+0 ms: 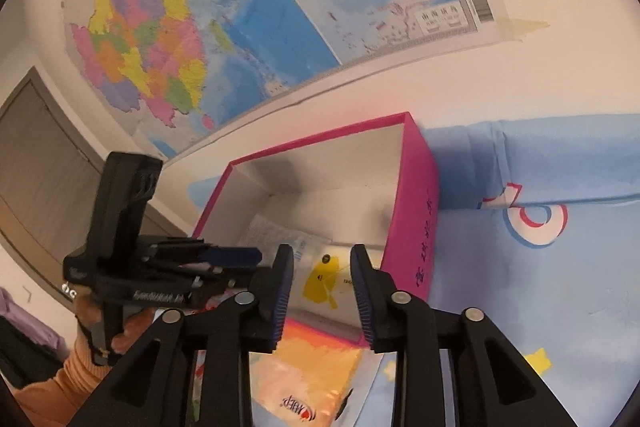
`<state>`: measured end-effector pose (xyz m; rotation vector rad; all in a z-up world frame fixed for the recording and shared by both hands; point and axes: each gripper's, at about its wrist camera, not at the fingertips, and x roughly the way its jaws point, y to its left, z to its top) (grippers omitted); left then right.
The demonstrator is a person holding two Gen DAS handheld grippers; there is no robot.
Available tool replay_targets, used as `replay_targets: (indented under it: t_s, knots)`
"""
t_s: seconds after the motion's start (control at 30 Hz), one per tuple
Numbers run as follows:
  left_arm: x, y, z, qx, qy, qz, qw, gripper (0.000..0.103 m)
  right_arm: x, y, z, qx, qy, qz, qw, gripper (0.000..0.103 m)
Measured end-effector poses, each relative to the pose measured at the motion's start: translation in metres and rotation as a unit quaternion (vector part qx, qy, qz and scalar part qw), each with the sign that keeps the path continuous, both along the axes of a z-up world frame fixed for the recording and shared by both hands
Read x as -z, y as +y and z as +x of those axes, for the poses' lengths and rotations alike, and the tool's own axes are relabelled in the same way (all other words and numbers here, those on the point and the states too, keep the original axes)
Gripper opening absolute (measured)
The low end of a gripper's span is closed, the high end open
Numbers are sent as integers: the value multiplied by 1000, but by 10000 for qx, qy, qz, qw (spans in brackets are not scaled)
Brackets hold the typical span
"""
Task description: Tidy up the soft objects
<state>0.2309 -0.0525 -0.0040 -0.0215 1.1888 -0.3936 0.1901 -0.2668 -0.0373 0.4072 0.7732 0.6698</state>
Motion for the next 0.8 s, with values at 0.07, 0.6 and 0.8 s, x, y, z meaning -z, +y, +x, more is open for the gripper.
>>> replay_targets:
  t_s: [0.07, 0.6, 0.8]
  knots:
    - [-8, 5, -8, -3, -225, 17, 9997, 49, -4, 1, -9, -119, -99, -9, 9999, 33]
    - [-38, 70, -157, 208, -1416, -219, 9895, 61, -15, 59, -130, -2003, -573, 23, 9781, 63]
    - [-8, 102, -187, -152, -1130, -416, 9926, 61, 5, 106, -165, -2825, -302, -269, 9584, 73]
